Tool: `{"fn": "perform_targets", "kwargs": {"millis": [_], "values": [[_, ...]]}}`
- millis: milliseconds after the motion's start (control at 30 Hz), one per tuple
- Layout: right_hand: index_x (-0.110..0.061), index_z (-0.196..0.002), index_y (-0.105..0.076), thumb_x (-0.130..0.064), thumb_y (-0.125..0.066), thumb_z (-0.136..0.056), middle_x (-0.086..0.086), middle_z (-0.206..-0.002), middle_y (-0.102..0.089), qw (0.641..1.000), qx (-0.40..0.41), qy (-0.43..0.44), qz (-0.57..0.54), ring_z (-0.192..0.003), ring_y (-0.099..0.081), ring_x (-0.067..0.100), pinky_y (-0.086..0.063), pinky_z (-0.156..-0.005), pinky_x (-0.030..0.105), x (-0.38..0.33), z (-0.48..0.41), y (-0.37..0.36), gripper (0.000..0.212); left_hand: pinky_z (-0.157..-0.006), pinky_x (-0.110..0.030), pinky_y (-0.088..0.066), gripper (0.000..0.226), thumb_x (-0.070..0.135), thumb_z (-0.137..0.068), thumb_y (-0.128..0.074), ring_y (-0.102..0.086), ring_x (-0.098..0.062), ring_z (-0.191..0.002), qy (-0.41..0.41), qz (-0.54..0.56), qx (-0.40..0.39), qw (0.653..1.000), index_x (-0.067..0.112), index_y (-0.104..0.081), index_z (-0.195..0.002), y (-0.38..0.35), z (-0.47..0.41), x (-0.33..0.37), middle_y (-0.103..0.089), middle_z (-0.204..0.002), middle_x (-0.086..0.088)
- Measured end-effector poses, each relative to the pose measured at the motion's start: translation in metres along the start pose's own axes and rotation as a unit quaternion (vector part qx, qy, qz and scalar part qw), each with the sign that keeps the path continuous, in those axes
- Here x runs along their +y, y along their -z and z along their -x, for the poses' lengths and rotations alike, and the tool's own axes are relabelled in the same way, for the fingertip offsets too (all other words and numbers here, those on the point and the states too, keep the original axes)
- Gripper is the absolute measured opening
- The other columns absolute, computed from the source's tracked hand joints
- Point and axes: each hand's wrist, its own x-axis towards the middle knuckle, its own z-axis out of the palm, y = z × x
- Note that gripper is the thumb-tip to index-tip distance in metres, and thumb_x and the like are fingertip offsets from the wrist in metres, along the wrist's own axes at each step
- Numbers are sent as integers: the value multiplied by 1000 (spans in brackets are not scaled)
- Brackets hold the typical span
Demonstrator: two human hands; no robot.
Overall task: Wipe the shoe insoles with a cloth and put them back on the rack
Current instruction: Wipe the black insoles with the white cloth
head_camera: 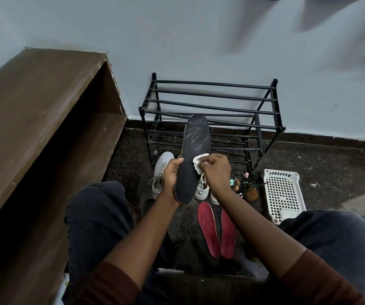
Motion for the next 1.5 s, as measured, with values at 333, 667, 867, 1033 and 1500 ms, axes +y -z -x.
{"fn": "perform_targets", "kwargs": {"millis": [333,667,867,1033,1500], "values": [[-2,-66,-61,18,-59,-74,3,-51,-59,936,-195,-148,-254,-44,-53,8,-45,-45,16,-19,10,6,21,-64,-24,-57,54,35,-93,-34,-69,-18,-67,-55,12,16,998,9,-76,-71,-4,-1,23,-72,-74,-7],[0,-88,-69,0,-54,-83,24,-129,-45,934,-46,232,268,-110,-46,41,-43,-90,39,-30,46,-12,16,-76,-38,-58,47,25,-59,-72,-68,-32,-91,-63,18,-53,996,-5,-72,-96,-9,-2,35,-69,-100,-22],[2,-70,-63,11,-58,-68,17,-76,-59,874,-46,348,336,-71,-59,43,-51,-60,39,-20,54,-14,10,-105,-40,-42,77,42,-67,-75,-55,-32,-119,-11,4,-44,999,-5,-56,-126,-3,-8,34,-54,-130,-23],[1,-61,-62,7,-61,-70,19,-66,-58,897,-62,320,299,-59,-58,36,-37,-54,27,-25,4,-8,11,-88,-34,-54,69,32,-48,-91,-67,-26,-100,-12,-1,-36,999,-1,-70,-105,1,-10,24,-69,-108,-17],[-3,-74,-74,7,-69,-65,10,-76,-68,900,-130,359,209,-66,-65,26,-51,-60,27,-3,38,0,14,-71,-28,-58,52,36,-94,-38,-71,-19,-75,-29,25,17,999,7,-78,-77,8,-13,16,-73,-83,-11]]}}
